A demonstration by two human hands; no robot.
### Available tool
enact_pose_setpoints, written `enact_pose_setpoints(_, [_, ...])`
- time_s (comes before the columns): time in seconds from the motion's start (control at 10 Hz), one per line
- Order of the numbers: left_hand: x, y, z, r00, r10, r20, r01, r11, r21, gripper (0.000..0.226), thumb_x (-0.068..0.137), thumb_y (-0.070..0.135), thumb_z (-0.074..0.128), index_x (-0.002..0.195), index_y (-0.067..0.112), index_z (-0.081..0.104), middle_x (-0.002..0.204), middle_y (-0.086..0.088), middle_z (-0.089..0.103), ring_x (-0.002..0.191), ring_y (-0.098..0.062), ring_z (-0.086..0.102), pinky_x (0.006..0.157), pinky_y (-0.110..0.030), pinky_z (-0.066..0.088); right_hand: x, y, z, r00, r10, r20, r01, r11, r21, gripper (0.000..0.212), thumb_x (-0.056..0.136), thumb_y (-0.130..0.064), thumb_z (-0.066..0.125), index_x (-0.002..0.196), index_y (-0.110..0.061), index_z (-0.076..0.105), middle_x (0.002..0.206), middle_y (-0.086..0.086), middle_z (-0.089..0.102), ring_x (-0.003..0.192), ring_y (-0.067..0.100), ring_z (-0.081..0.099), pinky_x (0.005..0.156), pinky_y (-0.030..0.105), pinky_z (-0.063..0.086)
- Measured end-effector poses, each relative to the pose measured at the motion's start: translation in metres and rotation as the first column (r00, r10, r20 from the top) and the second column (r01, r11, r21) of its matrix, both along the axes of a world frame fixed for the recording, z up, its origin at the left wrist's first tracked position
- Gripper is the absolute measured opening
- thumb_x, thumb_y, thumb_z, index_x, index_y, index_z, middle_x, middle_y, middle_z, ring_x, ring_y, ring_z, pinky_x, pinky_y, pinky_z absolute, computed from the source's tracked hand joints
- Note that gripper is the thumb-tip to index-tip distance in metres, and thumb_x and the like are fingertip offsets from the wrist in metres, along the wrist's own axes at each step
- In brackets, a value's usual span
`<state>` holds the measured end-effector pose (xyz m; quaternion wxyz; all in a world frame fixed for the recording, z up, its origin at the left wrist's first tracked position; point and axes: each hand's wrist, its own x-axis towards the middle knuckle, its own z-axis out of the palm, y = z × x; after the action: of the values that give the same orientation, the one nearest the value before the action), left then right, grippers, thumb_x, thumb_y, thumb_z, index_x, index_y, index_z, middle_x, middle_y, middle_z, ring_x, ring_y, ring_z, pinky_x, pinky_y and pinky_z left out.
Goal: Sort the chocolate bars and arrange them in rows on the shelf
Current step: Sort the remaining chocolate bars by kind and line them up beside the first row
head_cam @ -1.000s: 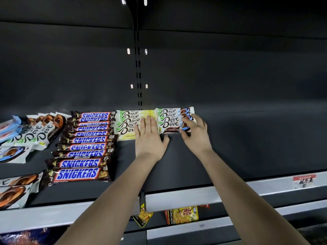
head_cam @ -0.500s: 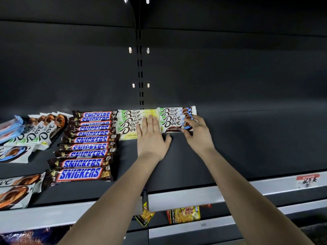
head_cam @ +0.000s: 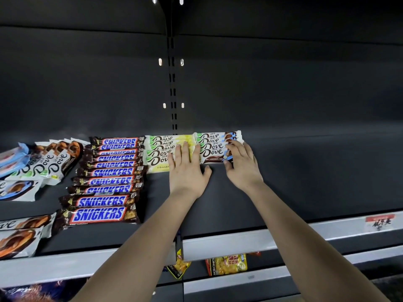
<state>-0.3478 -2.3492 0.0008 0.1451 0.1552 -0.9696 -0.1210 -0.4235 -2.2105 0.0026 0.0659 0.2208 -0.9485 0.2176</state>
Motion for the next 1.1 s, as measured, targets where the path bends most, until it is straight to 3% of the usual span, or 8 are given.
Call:
enact_pose_setpoints(0.5, [0.001,0.000,0.004,1.000,0.023,0.002,-0.023,0.999,0.022,0.072,0.094,0.045,0.034,0.149,0.014,0.000,0.158,-0.008,-0.002,0.145,-0.024,-0.008,0.116,-0.043,-0.007,0.007,0.000,0.003,0.989,-0.080,-0.127,0.082,0.997,0.012,0.049,0.094,-0.035,0.049,0.139,-0.021,0.037,0.150,-0.003,0.028,0.143,0.021,0.010,0.116,0.047,0.009])
enact_pose_setpoints(0.7, [0.011,-0.005,0.027,1.000,0.018,0.010,-0.018,0.999,-0.034,0.074,0.095,0.049,0.029,0.149,0.008,-0.001,0.158,-0.009,-0.005,0.145,-0.024,-0.009,0.117,-0.041,-0.007,0.023,-0.002,0.014,0.976,0.020,-0.217,0.002,0.995,0.101,0.043,0.094,-0.029,0.046,0.135,-0.017,0.043,0.149,-0.002,0.030,0.142,0.020,0.013,0.115,0.050,0.004])
enact_pose_setpoints(0.8, [0.020,-0.023,0.043,0.999,0.047,0.010,-0.046,0.995,-0.089,0.076,0.094,0.050,0.029,0.149,0.008,-0.003,0.158,-0.008,-0.006,0.145,-0.024,-0.011,0.116,-0.041,-0.009,0.033,-0.013,0.023,0.977,0.020,-0.214,-0.008,0.998,0.056,0.043,0.094,-0.028,0.045,0.135,-0.017,0.043,0.150,-0.002,0.029,0.142,0.019,0.013,0.115,0.050,0.005])
enact_pose_setpoints(1.1, [0.077,-0.100,0.067,0.987,0.162,-0.018,-0.162,0.975,-0.153,0.069,0.094,0.047,0.033,0.149,0.015,0.006,0.158,-0.005,0.001,0.145,-0.029,-0.008,0.116,-0.048,-0.005,0.079,-0.106,0.051,0.933,0.230,-0.277,-0.236,0.972,0.010,0.039,0.093,-0.026,0.044,0.131,-0.018,0.045,0.155,-0.001,0.015,0.144,0.020,0.009,0.114,0.053,0.004])
